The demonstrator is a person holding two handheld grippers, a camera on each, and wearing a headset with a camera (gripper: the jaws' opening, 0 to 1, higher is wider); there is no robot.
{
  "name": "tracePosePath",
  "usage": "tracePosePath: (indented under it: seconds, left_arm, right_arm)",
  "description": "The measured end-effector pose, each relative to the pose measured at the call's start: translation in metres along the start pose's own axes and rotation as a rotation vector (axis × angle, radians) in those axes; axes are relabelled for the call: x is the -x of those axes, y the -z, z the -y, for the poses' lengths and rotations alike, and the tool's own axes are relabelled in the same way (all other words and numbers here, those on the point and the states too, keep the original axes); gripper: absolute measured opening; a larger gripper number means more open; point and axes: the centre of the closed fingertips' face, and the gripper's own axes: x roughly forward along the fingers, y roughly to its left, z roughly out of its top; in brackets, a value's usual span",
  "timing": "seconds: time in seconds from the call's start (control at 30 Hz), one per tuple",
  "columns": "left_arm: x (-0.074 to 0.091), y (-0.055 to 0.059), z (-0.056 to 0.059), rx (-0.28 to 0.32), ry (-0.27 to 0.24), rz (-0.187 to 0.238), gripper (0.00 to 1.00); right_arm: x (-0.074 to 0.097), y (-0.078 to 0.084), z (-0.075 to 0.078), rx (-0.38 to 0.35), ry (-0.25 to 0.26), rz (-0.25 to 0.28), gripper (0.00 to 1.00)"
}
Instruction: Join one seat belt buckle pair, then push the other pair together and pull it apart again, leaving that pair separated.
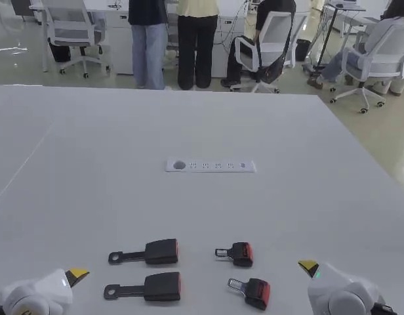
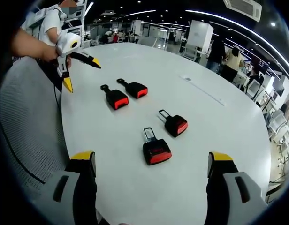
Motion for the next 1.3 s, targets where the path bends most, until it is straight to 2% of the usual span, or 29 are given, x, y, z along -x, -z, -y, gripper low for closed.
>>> tracePosePath:
  seconds: [0.1,0.13,0.3,0.5,0.7,0.87,1.03,1.3]
  left_arm:
    - [0.0,0.0,-0.001,0.002,-0.003,-0.003,0.96]
    - [0.001,0.001,-0.002,-0.009,-0.004,-0.013,0.96]
    - [0.003,0.002,-0.001,0.013,0.002,-0.043,0.93]
    - [0.004,0.0,-0.001,0.027,0.004,-0.039,0.92]
    - [0.003,0.001,-0.001,0.02,0.005,-0.061,0.9]
    - [0.001,-0.003,-0.004,0.016,0.005,-0.061,0.88]
    - [-0.004,-0.009,-0.001,0.009,0.036,-0.056,0.86]
    - [-0.023,-0.011,0.003,-0.055,0.104,-0.081,0.76]
  right_arm:
    - [0.0,0.001,0.0,0.003,0.002,-0.001,0.99]
    - [0.0,0.001,0.0,0.002,0.002,-0.001,0.99]
    - [0.001,0.003,-0.001,0.005,0.001,-0.013,0.97]
    - [0.0,0.004,0.0,0.008,0.001,-0.02,0.95]
    - [-0.002,0.001,0.003,0.014,-0.001,-0.013,0.94]
    - [-0.004,-0.003,0.005,0.02,-0.007,-0.009,0.92]
    - [-0.006,-0.002,0.007,0.045,-0.013,-0.018,0.88]
    - [-0.015,-0.003,0.009,0.092,-0.047,-0.042,0.77]
